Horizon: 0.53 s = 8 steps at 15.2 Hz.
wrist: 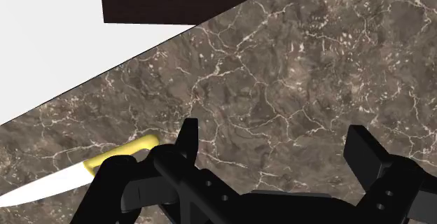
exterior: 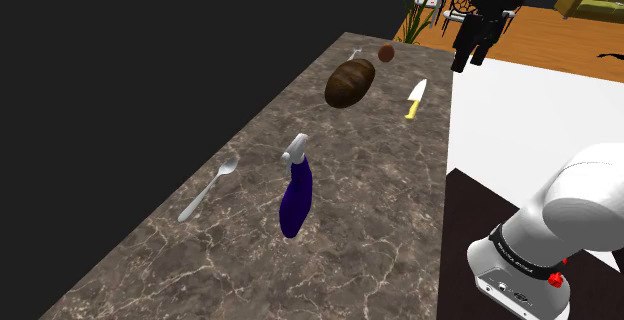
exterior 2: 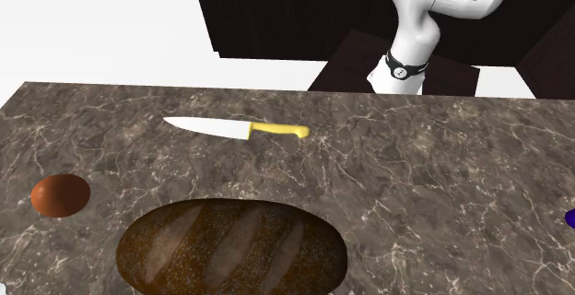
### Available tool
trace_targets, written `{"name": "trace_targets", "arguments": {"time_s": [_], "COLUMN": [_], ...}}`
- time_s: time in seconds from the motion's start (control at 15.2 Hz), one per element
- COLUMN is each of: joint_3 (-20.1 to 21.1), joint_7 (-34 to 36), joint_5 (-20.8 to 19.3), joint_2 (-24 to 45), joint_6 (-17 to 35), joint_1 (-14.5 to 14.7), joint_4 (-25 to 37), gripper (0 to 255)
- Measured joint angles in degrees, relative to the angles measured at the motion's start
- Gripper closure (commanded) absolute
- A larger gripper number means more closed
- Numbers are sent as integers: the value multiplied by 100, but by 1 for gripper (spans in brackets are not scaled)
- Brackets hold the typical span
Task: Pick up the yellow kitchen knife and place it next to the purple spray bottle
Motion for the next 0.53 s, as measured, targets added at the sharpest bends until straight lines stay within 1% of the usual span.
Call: {"name": "trace_targets", "arguments": {"time_s": [0.07, 0.2, 0.53], "joint_3": [0, 4, 29], "joint_7": [0, 140, 723], "joint_5": [0, -21, -87], "joint_2": [0, 75, 462], "joint_6": [0, 273, 1341], "joint_1": [0, -89, -423], "joint_4": [0, -135, -544], "gripper": [0, 0, 0]}}
